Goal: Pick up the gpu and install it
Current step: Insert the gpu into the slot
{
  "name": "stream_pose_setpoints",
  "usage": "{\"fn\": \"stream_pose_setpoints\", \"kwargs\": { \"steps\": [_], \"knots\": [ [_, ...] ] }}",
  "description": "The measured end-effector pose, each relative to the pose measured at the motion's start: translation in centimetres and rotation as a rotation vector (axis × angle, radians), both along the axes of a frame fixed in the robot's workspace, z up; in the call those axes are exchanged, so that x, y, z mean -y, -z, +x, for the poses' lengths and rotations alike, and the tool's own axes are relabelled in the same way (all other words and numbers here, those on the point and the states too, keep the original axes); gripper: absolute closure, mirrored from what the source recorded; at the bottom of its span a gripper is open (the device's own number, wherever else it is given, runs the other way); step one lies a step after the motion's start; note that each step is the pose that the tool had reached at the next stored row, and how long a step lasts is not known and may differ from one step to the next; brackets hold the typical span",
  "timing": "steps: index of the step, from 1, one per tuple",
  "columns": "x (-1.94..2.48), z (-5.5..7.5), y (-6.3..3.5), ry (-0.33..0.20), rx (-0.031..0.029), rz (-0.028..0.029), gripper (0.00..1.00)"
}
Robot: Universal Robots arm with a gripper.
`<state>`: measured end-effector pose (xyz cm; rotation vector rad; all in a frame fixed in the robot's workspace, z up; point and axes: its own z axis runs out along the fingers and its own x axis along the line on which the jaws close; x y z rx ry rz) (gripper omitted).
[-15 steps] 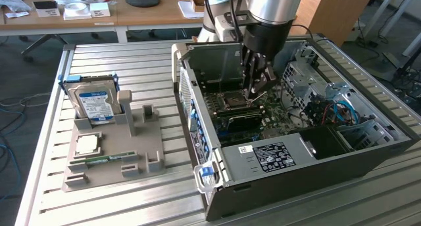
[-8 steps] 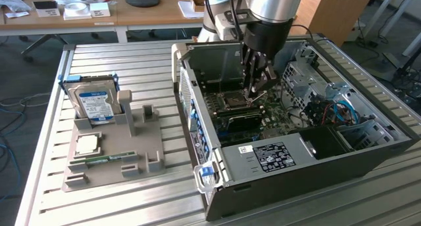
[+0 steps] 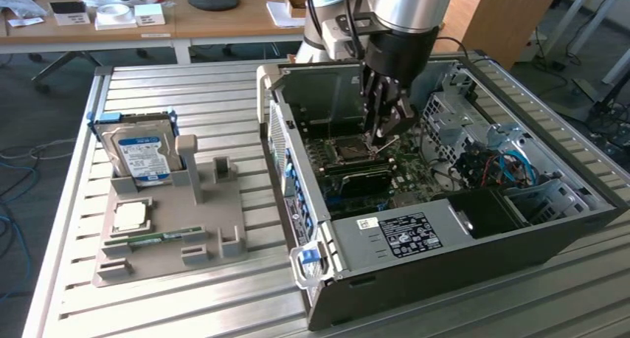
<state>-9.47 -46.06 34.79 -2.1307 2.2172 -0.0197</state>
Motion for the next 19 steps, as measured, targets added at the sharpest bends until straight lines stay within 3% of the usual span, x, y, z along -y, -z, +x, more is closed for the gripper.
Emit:
{"fn": "stream_pose_setpoints", "kwargs": {
  "steps": [19],
  "knots": [
    [0.00, 0.0, -1.10, 0.000, 0.0001, 0.0001, 0.60]
  ]
}}
